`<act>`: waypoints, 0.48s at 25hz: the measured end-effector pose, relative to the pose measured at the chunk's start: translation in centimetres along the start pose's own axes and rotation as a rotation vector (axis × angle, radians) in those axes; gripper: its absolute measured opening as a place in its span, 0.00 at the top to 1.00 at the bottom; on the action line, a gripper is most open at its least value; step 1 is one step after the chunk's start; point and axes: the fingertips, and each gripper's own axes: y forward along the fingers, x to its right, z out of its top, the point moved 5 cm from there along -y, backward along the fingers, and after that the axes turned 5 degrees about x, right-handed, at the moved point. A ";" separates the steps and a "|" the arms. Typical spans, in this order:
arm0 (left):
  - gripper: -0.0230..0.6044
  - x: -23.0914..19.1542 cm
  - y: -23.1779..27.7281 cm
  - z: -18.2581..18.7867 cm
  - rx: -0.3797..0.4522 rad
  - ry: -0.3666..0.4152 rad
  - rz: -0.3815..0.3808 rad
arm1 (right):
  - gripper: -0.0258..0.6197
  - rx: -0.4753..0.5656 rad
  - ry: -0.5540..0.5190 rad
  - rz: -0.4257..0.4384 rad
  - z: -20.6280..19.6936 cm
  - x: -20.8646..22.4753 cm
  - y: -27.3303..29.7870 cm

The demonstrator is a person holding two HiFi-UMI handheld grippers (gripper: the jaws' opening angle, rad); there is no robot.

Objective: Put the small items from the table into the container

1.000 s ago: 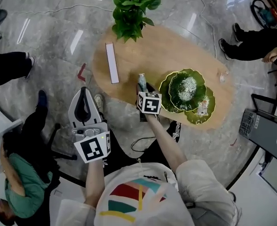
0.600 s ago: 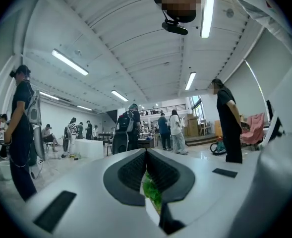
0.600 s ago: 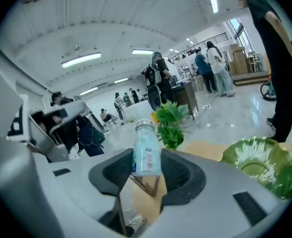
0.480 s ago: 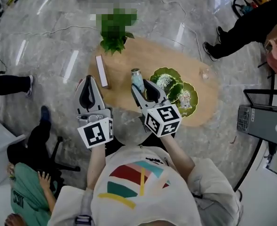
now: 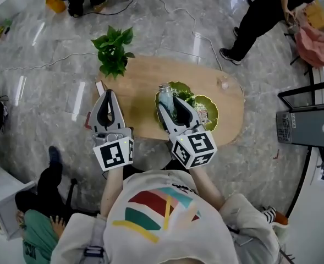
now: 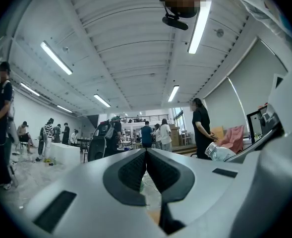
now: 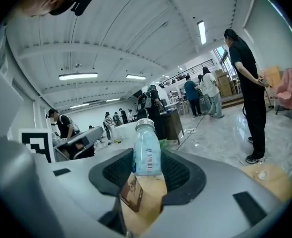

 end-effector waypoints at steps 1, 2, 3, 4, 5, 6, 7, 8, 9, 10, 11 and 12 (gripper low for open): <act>0.95 0.2 0.0 -0.1 -0.005 0.001 -0.005 | 0.67 -0.015 -0.018 -0.024 -0.5 0.8 0.1; 0.95 0.4 0.0 -0.4 -0.011 0.002 -0.008 | 0.67 -0.040 -0.045 -0.050 -1.1 1.8 0.3; 0.95 0.5 0.1 -0.7 -0.019 0.001 -0.008 | 0.67 -0.072 -0.078 -0.075 -1.7 3.0 0.7; 0.95 0.5 0.1 -1.0 -0.029 0.000 -0.008 | 0.67 -0.109 -0.109 -0.096 -2.5 4.2 1.1; 0.95 0.5 0.0 -1.5 -0.041 -0.001 -0.007 | 0.67 -0.147 -0.129 -0.112 -3.4 5.4 1.4; 0.95 0.6 -0.1 -2.0 -0.053 -0.002 -0.008 | 0.67 -0.180 -0.136 -0.124 -4.3 6.4 1.6; 0.95 0.6 -0.2 -2.4 -0.065 -0.002 -0.009 | 0.67 -0.209 -0.136 -0.132 -5.1 7.3 1.7; 0.95 0.7 -0.2 -2.9 -0.075 -0.001 -0.010 | 0.67 -0.232 -0.139 -0.139 -5.8 8.0 1.8; 0.95 0.8 -0.1 -3.4 -0.082 -0.001 -0.011 | 0.67 -0.250 -0.148 -0.145 -6.4 8.7 2.0; 0.95 1.0 0.0 -3.7 -0.088 -0.002 -0.011 | 0.67 -0.267 -0.161 -0.151 -6.8 9.2 2.2; 0.95 1.1 0.0 -4.0 -0.092 -0.003 -0.012 | 0.67 -0.282 -0.172 -0.157 -7.3 9.6 2.3; 0.95 1.3 0.1 -4.3 -0.096 -0.004 -0.014 | 0.67 -0.298 -0.179 -0.162 -7.7 9.9 2.4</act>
